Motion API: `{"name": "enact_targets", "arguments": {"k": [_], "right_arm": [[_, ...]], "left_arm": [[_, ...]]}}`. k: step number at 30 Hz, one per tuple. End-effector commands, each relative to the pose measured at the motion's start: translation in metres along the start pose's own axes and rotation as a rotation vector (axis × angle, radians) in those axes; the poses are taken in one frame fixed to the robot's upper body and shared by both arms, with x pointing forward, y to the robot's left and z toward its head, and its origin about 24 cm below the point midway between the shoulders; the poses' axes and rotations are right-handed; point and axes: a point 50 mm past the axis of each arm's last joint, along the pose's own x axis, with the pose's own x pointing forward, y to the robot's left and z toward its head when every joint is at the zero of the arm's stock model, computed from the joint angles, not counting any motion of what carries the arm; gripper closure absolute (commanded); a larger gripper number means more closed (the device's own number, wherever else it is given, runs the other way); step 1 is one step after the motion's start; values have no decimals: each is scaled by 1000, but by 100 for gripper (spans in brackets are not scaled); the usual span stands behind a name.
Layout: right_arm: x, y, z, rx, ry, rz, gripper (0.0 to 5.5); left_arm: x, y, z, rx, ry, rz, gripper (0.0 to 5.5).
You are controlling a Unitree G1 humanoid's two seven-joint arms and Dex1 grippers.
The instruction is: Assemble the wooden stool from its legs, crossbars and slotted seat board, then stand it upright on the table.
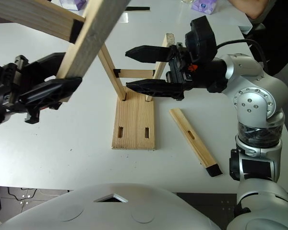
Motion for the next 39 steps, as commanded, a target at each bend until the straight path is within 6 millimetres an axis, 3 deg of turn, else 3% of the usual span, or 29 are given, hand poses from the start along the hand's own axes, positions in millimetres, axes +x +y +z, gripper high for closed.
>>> {"name": "enact_targets", "arguments": {"k": [1,11,20,29,36,39], "right_arm": [[7,-1,9,-21,-20,25,211],[17,1,15,16,-59,93,211],[24,-1,6,21,-16,99,211],[23,-7,-5,-8,61,69,349],[21,-8,-8,-29,91,85,348],[21,-8,-4,-42,73,77,348]], "left_arm": [[2,-2,-7,-13,35,-38,346],[3,1,-23,3,131,-57,346],[10,3,-29,56,155,-59,346],[15,2,-23,85,131,-62,346],[16,5,-23,68,127,-47,346],[15,12,-29,32,155,-3,284]]}}
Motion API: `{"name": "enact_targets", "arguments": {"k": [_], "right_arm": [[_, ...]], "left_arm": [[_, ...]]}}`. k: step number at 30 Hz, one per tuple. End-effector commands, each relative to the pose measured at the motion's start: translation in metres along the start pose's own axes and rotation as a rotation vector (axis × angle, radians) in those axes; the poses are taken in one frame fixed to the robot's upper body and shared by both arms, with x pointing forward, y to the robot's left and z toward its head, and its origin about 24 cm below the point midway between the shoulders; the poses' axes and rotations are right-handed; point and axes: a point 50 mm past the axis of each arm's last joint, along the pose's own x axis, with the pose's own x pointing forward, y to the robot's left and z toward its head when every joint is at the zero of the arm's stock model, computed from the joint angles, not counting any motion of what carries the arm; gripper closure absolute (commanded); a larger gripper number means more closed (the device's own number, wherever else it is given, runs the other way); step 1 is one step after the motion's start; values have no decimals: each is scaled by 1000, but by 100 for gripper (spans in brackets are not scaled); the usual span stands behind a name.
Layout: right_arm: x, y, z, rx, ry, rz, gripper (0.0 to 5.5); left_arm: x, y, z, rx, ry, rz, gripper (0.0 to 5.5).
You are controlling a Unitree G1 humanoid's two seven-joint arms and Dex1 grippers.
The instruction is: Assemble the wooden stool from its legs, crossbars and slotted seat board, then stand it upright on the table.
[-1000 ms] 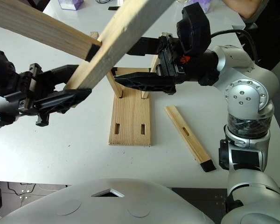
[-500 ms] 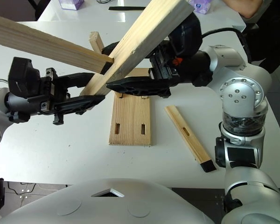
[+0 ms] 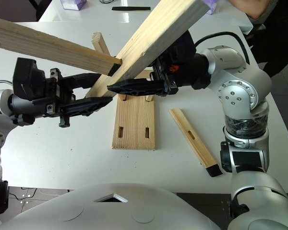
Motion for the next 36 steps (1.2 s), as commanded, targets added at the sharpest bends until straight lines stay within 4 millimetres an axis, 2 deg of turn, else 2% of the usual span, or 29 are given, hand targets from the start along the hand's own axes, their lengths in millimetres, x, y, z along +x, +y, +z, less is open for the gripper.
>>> {"name": "enact_targets", "arguments": {"k": [1,4,6,9,12,16,22,27,36], "right_arm": [[-3,-2,4,-21,18,-29,348],[-8,-5,15,-22,-46,-66,348],[-15,-7,22,-29,-74,-98,348],[-24,-6,28,-44,-74,-145,348],[-44,-1,30,-51,-11,-218,348],[-67,12,12,13,129,-287,348],[-80,44,-40,104,435,-250,348],[-76,57,-49,141,445,-198,348],[-70,58,-74,132,496,-195,348]], "left_arm": [[0,8,-5,-16,31,41,271],[-1,8,-19,29,127,63,220],[-5,6,-32,33,195,64,218],[-20,7,-50,31,288,98,218],[-45,12,-66,24,372,204,218],[-68,10,-85,24,466,296,218],[-69,-10,-100,-3,478,338,218],[-69,-18,-104,-18,485,366,218],[-63,-21,-104,-1,486,349,218]]}}
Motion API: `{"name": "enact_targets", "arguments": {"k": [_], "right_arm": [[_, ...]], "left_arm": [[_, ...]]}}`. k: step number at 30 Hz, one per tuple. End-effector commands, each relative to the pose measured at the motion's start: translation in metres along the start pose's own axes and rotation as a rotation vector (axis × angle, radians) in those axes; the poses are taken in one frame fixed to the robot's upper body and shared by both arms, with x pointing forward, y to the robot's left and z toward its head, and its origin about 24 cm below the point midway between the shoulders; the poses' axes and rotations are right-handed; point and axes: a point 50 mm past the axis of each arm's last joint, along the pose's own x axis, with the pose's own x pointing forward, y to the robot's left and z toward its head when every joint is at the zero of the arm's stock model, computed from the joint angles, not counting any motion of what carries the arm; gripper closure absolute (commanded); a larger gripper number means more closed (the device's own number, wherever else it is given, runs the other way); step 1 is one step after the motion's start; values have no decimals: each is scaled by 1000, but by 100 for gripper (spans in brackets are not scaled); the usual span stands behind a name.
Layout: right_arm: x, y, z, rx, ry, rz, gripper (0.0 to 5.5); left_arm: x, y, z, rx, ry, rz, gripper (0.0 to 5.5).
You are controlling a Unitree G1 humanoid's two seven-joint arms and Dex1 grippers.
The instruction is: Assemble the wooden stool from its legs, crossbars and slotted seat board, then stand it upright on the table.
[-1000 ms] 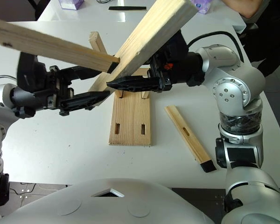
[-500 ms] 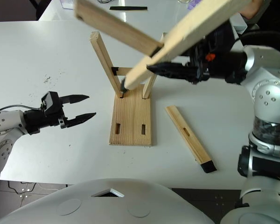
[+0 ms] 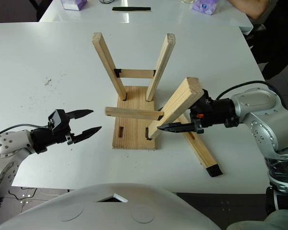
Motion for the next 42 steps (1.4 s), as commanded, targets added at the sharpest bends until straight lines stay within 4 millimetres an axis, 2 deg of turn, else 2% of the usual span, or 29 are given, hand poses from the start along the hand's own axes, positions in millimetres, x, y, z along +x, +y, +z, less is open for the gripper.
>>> {"name": "enact_targets", "arguments": {"k": [1,10,15,23,26,30,37,42], "right_arm": [[8,1,-8,-22,20,-9,348],[13,-11,-20,-66,67,-86,348],[15,-12,-31,-81,112,-101,348],[32,7,-80,-75,290,-15,348],[32,4,-78,-46,253,-8,348],[35,-7,-63,-32,165,-12,348],[35,-37,-36,-47,41,-182,348],[34,-45,-29,-79,30,-243,272]], "left_arm": [[4,-4,3,28,6,-19,218],[6,-8,0,20,2,-17,218],[7,-7,-1,17,4,-18,218],[8,0,-4,19,10,-18,218],[9,2,-5,19,12,-20,218],[10,5,-6,19,13,-20,218],[13,12,-9,20,17,-1,218],[14,17,-11,21,19,16,218]]}}
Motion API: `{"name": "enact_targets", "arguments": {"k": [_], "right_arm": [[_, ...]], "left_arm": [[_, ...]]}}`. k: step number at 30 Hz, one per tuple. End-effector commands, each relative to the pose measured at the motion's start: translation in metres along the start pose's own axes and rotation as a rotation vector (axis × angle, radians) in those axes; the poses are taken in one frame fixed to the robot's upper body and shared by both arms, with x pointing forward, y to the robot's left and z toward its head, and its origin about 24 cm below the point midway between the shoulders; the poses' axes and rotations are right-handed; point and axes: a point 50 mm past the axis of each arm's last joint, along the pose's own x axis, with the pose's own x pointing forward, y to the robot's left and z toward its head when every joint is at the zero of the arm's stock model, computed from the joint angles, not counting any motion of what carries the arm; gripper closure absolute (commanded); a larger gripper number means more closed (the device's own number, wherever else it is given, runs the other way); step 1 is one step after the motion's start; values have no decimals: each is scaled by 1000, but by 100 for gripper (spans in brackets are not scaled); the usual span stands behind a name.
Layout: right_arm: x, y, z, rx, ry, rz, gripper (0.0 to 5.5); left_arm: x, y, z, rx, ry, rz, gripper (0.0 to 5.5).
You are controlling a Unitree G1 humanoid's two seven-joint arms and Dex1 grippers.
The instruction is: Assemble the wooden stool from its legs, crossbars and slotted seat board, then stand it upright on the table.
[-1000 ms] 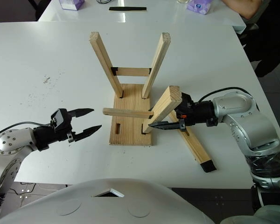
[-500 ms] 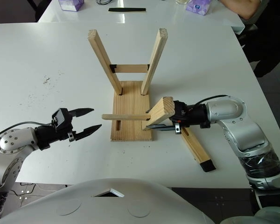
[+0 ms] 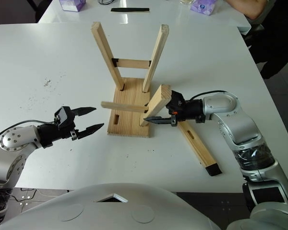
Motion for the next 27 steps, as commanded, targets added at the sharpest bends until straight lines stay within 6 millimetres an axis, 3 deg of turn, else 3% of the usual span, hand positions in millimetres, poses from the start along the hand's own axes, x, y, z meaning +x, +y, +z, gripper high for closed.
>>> {"name": "enact_targets", "arguments": {"k": [1,11,15,19,20,24,27], "right_arm": [[-2,-6,4,-47,32,-46,264],[-30,14,-5,-237,253,41,257],[-64,25,-10,-103,258,-23,257],[-92,40,-11,50,238,-201,257],[-97,43,-13,80,252,-238,236],[-102,56,-46,245,451,-365,179],[-97,69,-54,329,503,-357,165]], "left_arm": [[2,4,0,17,3,11,218],[3,-1,-6,13,14,30,218],[-1,-6,-9,2,18,58,218],[-13,-17,-15,-25,35,133,218],[-16,-21,-16,-36,34,156,218],[-21,-33,-17,-80,21,225,218],[-20,-36,-19,-90,35,233,218]]}}
